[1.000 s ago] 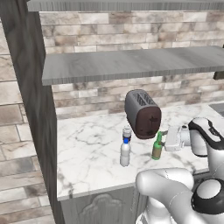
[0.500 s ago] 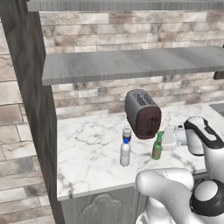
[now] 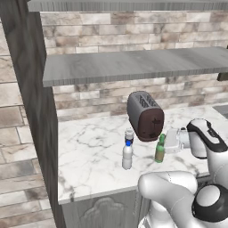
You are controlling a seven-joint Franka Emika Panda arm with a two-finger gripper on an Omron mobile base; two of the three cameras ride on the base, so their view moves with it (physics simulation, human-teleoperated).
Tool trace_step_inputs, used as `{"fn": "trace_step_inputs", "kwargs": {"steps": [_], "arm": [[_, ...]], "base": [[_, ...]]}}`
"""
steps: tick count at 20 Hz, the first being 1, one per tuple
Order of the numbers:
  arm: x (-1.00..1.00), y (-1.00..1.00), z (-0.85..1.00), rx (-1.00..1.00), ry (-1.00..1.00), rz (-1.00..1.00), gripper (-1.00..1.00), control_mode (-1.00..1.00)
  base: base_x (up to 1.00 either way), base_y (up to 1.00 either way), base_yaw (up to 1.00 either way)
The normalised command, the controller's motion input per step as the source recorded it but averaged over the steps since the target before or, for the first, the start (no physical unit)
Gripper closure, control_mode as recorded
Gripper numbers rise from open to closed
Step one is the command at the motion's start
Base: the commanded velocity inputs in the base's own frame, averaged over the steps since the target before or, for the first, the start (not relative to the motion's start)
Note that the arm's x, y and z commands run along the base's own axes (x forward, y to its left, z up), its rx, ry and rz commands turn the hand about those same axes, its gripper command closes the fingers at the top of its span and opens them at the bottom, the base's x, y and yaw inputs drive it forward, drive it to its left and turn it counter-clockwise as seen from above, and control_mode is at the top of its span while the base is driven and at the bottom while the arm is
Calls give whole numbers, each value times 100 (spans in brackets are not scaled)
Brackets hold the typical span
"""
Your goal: Move the drinks to the dining counter.
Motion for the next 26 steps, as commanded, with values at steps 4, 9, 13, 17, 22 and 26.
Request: {"fn": "trace_step_inputs", "kwargs": {"steps": [4, 9, 13, 17, 22, 26], "arm": [[-31, 0, 52, 0, -14, 8, 100, -100], [-48, 0, 88, -2, -17, 11, 100, -100], [-73, 6, 56, -2, -1, 12, 100, -100], [-79, 4, 40, -3, 0, 9, 100, -100], [-59, 14, 11, -5, -6, 1, 100, -100], [-16, 3, 0, -1, -2, 0, 100, 100]], "base": [[0, 0, 0], [0, 0, 0], [0, 0, 0], [0, 0, 0], [0, 0, 0], [0, 0, 0]]}}
